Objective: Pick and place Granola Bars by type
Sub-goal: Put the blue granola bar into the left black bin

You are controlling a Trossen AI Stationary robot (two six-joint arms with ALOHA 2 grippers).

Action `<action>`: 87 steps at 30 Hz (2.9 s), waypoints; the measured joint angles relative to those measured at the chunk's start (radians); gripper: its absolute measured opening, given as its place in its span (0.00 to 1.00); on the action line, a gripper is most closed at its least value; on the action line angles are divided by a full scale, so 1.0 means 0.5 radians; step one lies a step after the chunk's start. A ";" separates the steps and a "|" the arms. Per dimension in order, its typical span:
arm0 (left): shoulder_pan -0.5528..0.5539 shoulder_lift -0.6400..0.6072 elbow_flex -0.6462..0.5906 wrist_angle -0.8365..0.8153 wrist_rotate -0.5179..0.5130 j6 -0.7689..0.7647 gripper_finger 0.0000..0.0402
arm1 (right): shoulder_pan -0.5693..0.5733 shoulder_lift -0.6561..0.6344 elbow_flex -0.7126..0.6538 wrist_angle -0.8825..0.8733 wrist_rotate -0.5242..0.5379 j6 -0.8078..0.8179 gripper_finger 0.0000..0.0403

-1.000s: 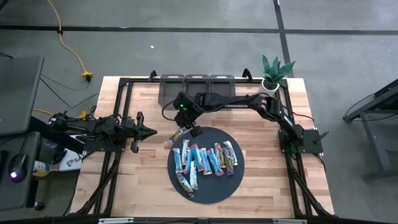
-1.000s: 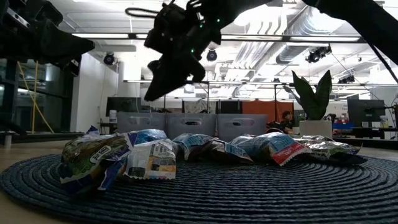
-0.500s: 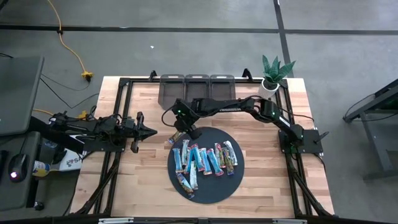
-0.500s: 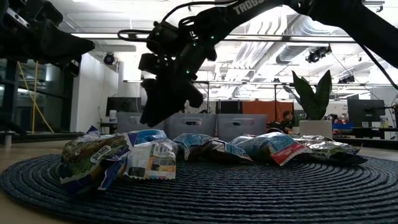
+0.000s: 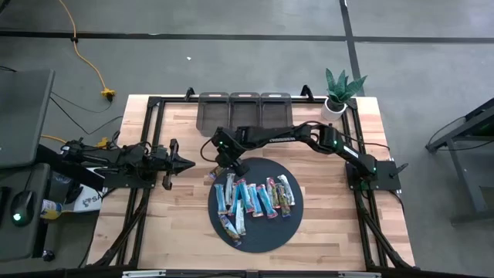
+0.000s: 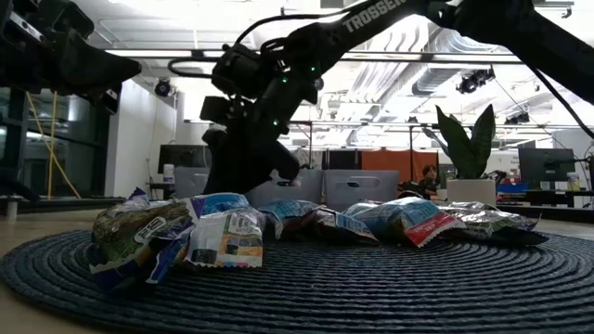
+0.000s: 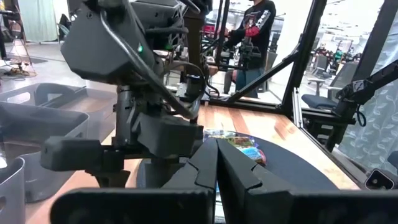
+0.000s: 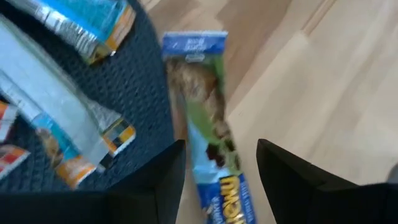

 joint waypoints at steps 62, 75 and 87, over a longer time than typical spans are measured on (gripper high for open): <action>0.000 0.001 0.000 -0.001 0.012 0.000 0.00 | -0.106 0.106 0.008 -0.129 -0.119 0.302 0.45; 0.000 0.001 0.000 -0.002 0.014 0.000 0.00 | -0.105 0.109 0.005 -0.138 -0.116 0.386 0.36; 0.000 0.001 0.000 -0.003 0.014 0.000 0.00 | -0.105 0.109 0.005 -0.130 -0.105 0.513 0.17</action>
